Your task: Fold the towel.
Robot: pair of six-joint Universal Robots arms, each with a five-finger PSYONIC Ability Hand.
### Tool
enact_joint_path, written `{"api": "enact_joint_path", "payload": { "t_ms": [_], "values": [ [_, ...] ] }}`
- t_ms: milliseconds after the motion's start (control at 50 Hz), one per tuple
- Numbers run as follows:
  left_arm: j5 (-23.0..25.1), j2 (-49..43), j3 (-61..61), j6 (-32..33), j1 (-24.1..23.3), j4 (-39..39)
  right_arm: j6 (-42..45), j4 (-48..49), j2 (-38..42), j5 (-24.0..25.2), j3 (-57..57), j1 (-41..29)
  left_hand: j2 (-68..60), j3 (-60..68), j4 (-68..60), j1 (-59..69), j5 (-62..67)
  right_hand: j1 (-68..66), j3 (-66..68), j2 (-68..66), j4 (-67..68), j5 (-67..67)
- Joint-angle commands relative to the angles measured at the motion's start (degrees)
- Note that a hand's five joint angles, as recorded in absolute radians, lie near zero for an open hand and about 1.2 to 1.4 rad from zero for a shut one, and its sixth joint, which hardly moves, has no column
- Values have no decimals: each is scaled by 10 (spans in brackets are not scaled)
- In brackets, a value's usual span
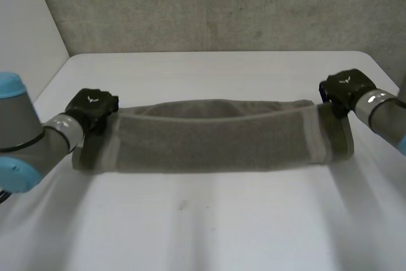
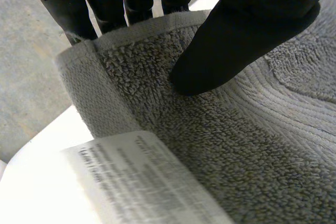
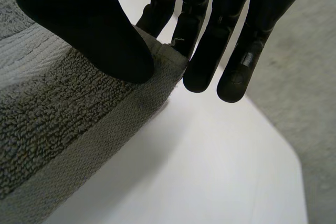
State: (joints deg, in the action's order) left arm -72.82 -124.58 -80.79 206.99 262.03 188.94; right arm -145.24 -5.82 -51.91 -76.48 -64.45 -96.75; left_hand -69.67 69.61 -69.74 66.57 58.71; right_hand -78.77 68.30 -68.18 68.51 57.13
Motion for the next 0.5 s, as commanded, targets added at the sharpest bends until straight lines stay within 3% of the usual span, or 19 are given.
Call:
{"api": "enact_joint_path", "payload": {
  "t_ms": [20,160,440,460,480,500],
  "values": [
    [-28,-79,119,-34,-21,-1,-22,83,59,-36,60,-14,-103,104,-103,134,113,-12,117,-118,115,129],
    [-61,-153,226,-34,-33,-2,-23,135,116,-45,122,-20,-103,104,-103,134,113,-12,117,-118,115,129],
    [-94,-251,346,-34,-37,-5,-21,131,226,-54,256,-27,-103,104,-103,134,113,-12,117,-118,115,129],
    [-92,-255,346,-34,-39,-5,-20,129,235,-54,266,-28,190,-189,190,-159,-180,97,8,-9,6,19],
    [-94,-258,345,-33,-43,-5,-20,130,241,-54,268,-32,582,-582,583,-551,-573,641,-536,535,-538,-525],
    [-95,-258,345,-33,-43,-5,-20,130,241,-54,268,-32,586,-586,587,-555,-577,646,-542,541,-544,-530]
  ]
}}
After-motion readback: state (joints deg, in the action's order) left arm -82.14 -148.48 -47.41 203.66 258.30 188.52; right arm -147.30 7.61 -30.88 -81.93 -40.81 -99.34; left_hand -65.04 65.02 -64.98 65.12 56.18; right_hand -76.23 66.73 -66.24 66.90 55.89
